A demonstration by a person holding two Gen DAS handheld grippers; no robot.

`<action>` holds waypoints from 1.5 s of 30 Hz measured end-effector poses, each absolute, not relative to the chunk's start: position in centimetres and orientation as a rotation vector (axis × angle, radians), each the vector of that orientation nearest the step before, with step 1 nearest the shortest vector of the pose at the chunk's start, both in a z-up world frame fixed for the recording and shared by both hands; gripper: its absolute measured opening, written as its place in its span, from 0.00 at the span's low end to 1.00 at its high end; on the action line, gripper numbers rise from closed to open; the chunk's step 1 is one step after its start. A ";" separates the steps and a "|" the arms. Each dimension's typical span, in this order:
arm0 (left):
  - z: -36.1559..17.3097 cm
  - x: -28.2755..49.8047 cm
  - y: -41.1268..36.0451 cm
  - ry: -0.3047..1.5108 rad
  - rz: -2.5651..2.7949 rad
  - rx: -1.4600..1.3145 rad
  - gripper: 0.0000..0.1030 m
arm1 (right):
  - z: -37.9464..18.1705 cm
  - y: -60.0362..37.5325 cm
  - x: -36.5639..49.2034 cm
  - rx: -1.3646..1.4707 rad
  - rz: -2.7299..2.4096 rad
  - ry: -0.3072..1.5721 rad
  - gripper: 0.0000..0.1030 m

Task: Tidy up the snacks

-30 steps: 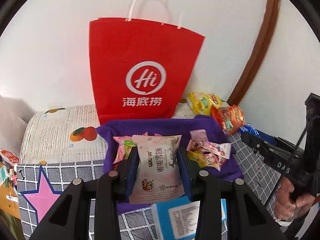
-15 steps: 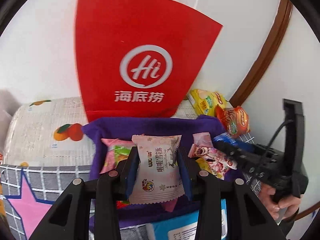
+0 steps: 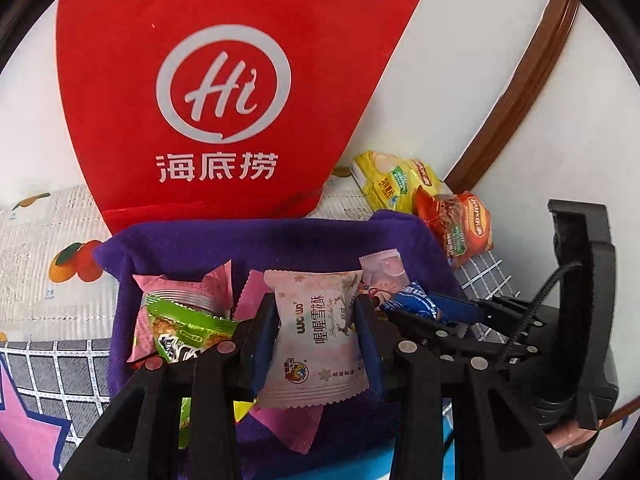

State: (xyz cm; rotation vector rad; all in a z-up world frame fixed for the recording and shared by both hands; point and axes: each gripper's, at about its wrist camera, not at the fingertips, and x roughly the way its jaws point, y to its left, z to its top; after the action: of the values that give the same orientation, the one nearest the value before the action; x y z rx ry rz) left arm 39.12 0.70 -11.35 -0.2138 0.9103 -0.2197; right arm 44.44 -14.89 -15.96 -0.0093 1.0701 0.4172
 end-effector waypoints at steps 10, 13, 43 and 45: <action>-13.2 40.1 0.8 0.938 -0.216 -0.204 0.36 | -15.9 -16.0 44.6 0.008 0.450 1.109 0.52; -13.3 40.2 0.8 0.936 -0.220 -0.209 0.37 | -14.8 -16.2 44.2 0.012 0.463 1.071 0.62; -12.2 39.7 0.6 0.943 -0.240 -0.179 0.54 | -14.5 -17.0 44.3 -0.005 0.410 1.066 0.62; -12.0 39.5 0.5 0.939 -0.239 -0.176 0.56 | -14.9 -17.0 44.5 -0.003 0.406 1.082 0.62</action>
State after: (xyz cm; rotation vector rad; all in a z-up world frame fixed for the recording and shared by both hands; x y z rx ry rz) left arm 39.54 0.47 -11.96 -0.1763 0.9387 -0.2389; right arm 44.51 -17.03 -14.92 -0.0033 1.0816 0.4059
